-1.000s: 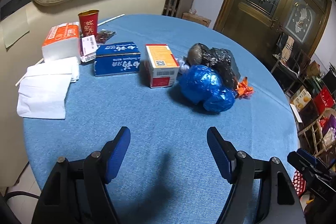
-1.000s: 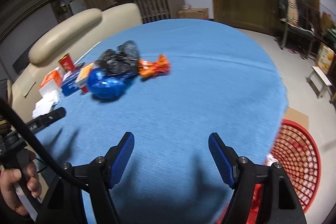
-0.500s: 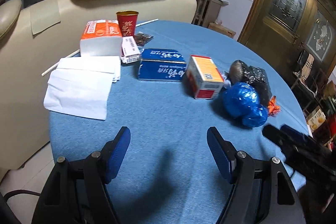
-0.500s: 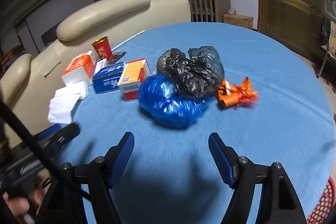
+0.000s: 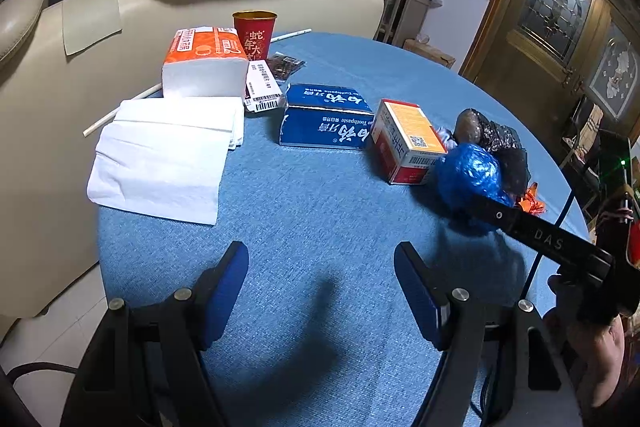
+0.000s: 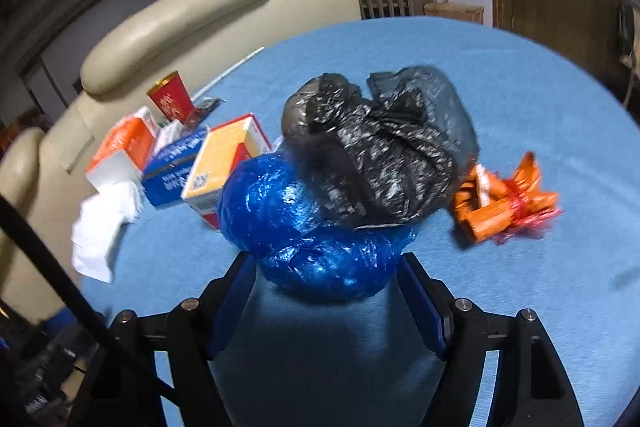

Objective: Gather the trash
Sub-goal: 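Grasp the blue plastic bag with the right tool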

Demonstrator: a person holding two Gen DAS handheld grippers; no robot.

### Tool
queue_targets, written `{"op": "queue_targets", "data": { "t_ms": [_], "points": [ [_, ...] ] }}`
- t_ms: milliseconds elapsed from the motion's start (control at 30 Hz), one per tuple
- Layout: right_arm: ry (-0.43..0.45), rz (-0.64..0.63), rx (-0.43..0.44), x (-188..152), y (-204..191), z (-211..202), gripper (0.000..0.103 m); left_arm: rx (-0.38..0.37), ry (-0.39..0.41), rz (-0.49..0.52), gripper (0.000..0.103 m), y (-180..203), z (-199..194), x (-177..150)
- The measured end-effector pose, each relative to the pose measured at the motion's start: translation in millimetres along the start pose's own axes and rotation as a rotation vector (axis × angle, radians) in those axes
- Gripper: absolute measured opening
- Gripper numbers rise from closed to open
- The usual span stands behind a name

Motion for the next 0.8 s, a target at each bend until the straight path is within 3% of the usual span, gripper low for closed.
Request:
{"op": "queue_targets", "data": {
  "t_ms": [133, 600, 800],
  "points": [
    [-0.01, 0.032, 0.043, -4.2, 2.0, -3.7, 0.055, -0.001, 0.001, -0.001, 0.076, 2.0, -1.5, -0.1],
    [-0.019, 0.036, 0.086, -53.9, 23.6, -70.6, 0.053, -0.011, 0.004, 0.043, 0.076, 23.2, -9.0, -3.6],
    [0.0, 0.034, 0.003, -77.8, 54.3, -99.0, 0.053, -0.022, -0.015, 0.069, 0.076, 34.6, -4.8, -8.9]
  ]
}}
Point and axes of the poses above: each gripper's, at about its wrist camera, not at the fingertips, and z roughly the way its jaws point, y to its right, x to its top, the point moved 7 cm from there along z, roughly the way its jaws point, and after that the axes turned 8 degrees about -x, right-handed, at the moved point
